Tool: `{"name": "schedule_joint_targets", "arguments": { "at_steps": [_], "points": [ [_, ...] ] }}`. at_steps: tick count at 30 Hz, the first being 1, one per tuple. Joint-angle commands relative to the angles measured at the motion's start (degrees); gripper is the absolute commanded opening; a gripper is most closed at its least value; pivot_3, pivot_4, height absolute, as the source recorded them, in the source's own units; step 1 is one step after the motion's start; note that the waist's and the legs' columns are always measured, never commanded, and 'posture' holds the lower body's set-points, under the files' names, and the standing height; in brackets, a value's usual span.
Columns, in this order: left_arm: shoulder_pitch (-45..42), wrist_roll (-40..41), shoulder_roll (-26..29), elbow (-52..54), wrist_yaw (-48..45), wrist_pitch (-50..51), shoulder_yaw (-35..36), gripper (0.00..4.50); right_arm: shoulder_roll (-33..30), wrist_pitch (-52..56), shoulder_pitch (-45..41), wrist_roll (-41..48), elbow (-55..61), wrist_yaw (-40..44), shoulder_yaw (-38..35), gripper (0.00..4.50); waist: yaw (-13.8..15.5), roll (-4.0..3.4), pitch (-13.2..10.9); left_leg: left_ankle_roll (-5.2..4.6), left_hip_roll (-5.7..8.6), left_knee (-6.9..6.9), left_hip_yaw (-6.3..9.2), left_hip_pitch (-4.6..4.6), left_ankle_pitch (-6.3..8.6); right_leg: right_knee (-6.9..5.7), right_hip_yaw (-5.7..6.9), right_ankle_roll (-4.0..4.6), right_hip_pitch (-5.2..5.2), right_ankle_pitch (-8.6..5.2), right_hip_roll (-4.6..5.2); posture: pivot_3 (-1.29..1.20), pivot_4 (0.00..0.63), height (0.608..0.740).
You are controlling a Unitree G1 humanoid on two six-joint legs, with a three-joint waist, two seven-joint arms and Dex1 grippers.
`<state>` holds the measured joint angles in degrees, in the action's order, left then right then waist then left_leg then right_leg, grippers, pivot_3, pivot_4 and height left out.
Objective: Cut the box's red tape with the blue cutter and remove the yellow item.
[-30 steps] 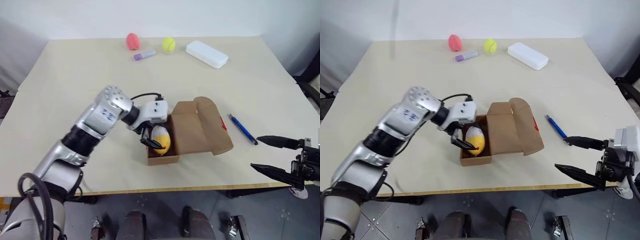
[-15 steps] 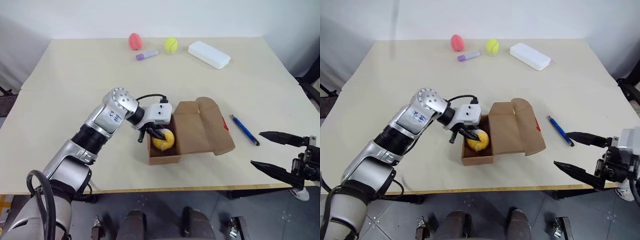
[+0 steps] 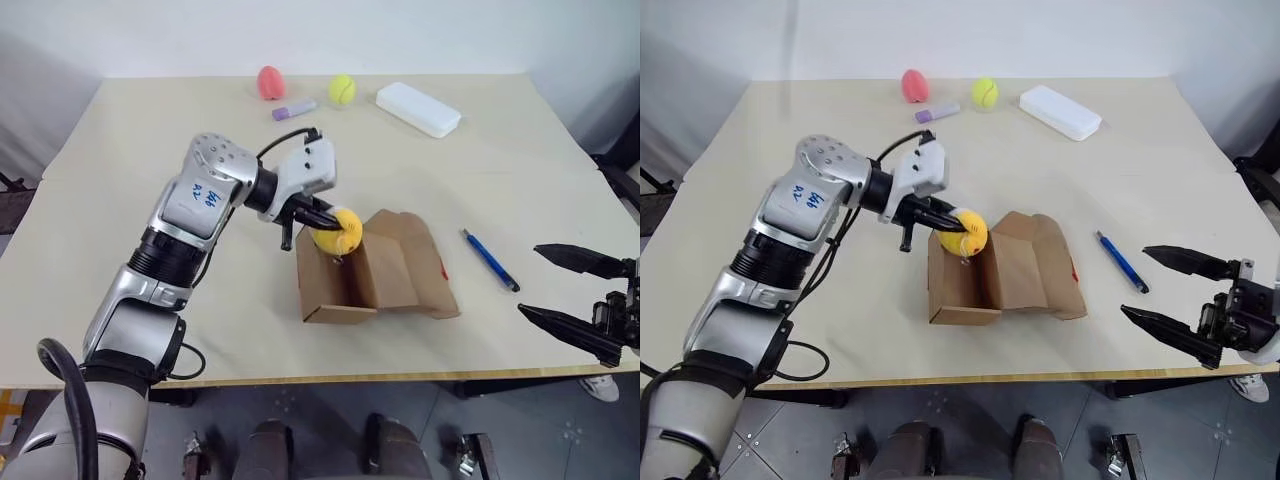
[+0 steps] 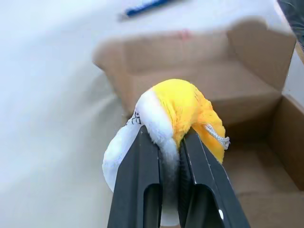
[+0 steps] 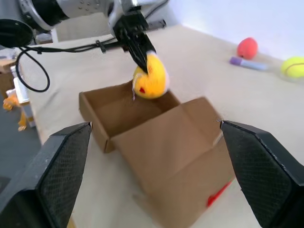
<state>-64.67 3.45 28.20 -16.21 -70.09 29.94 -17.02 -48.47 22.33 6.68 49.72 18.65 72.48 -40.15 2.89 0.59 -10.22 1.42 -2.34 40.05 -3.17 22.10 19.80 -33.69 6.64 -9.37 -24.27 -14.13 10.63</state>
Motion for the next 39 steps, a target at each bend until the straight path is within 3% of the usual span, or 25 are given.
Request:
{"name": "schedule_joint_targets", "arguments": {
  "at_steps": [1, 6, 9, 13, 22, 36, 39],
  "points": [
    [-3.67, 1.05, 1.49, 0.46, 3.33, 2.19, 4.64, 0.04, -0.47, -0.98, -2.76, 0.68, -2.22, -0.29, 0.15, 4.5, -0.05, 0.0, 0.0, 0.0, 0.0, 0.0, 0.0, 0.0, 0.0, -0.01, 0.0, 0.0, 0.0, 0.0, 0.0, 0.0, 0.15, 0.74],
    [-6.48, -0.86, 8.06, -3.73, 11.2, 9.58, 10.19, 0.04, -1.96, -1.0, -6.85, -1.65, -6.9, 0.33, 2.81, 4.5, -0.66, -0.03, 0.01, 0.0, 0.0, -0.02, 0.0, -0.02, 0.0, -0.05, 0.0, 0.0, -0.01, 0.0, 0.0, 0.0, 0.15, 0.74],
    [-0.24, -3.07, 15.67, -3.53, 13.05, 11.79, 10.77, 0.04, -2.64, 0.1, -9.09, -0.9, -8.45, 0.85, 4.01, 4.5, -1.83, -0.16, 0.09, 0.0, 0.0, -0.15, -0.01, -0.15, 0.0, -0.11, -0.01, -0.01, -0.01, 0.0, 0.0, 0.0, 0.15, 0.74],
    [9.29, -2.79, 21.13, 1.39, 13.58, 15.55, 11.51, 0.04, -3.65, -0.44, -12.71, -2.22, -13.4, 2.52, 6.35, 4.5, -2.11, -0.03, 0.01, 0.01, -0.01, -0.5, -0.25, -0.79, 0.0, -0.13, -0.13, 0.0, 0.3, 0.0, 0.0, 0.0, 0.15, 0.74],
    [23.56, 0.07, 25.16, 10.14, 17.65, 22.78, 17.06, 0.04, -4.48, -0.55, -21.56, -4.57, -19.76, 6.28, 12.92, 4.5, -1.28, 0.13, -0.08, 0.04, -0.02, -0.3, -0.25, -0.76, 0.06, -0.07, -0.16, -0.01, 0.41, 0.0, 0.0, 0.0, 0.15, 0.74],
    [26.71, 5.97, 31.03, 16.44, 17.41, 28.92, 22.05, 4.43, -4.41, -0.79, -28.94, -7.24, -25.0, 8.95, 16.9, 4.5, -1.58, 0.12, -0.08, 0.08, -0.05, -0.35, -0.28, -0.83, 0.08, -0.07, -0.16, 0.0, 0.41, 0.0, -0.01, 0.0, 0.15, 0.74],
    [24.5, 10.66, 29.66, 18.02, 16.48, 28.04, 26.48, 4.49, -4.38, -0.92, -29.19, -7.57, -25.3, 9.28, 16.86, 4.5, -1.44, 0.12, -0.09, 0.08, -0.05, -0.32, -0.28, -0.81, 0.08, -0.07, -0.16, -0.01, 0.42, 0.0, -0.01, 0.0, 0.15, 0.74]
  ]
}}
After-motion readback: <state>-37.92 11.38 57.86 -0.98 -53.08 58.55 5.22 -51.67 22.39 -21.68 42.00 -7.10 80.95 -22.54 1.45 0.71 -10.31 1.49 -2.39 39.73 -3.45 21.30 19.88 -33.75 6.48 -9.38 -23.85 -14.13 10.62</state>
